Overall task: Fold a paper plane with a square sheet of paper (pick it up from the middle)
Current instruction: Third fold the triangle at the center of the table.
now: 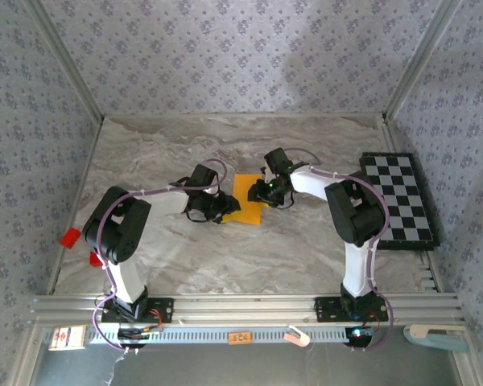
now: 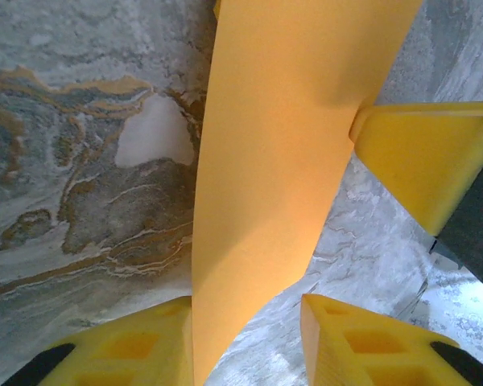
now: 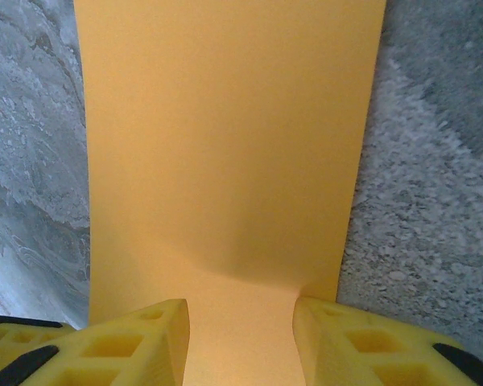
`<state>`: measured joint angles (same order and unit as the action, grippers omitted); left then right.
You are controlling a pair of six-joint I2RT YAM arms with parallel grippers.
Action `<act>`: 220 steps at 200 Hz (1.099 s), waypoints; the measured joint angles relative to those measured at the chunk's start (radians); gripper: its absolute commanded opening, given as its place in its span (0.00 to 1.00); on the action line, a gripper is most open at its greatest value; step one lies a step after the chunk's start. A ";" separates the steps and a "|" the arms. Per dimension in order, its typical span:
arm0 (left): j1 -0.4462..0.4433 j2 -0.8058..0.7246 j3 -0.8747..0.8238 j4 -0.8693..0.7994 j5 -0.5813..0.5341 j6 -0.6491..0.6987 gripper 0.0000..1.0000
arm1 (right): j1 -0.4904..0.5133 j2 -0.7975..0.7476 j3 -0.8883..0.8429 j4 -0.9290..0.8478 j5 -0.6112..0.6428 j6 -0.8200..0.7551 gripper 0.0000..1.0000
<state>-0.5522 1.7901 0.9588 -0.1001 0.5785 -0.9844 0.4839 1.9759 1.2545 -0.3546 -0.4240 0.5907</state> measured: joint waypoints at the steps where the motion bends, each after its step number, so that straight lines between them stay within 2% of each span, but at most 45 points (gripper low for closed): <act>1: 0.000 0.000 0.000 0.000 0.001 0.000 0.37 | 0.000 0.000 0.000 0.000 0.000 0.000 0.43; 130: 0.036 0.094 0.080 0.042 0.013 0.008 0.28 | -0.004 0.000 -0.006 0.007 -0.004 0.000 0.42; 220: 0.066 0.124 0.100 0.040 0.013 0.032 0.14 | -0.007 -0.001 -0.011 0.015 -0.013 0.000 0.42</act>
<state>-0.4858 1.9141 1.0592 -0.0597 0.5911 -0.9520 0.4770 1.9751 1.2438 -0.3397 -0.4366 0.5907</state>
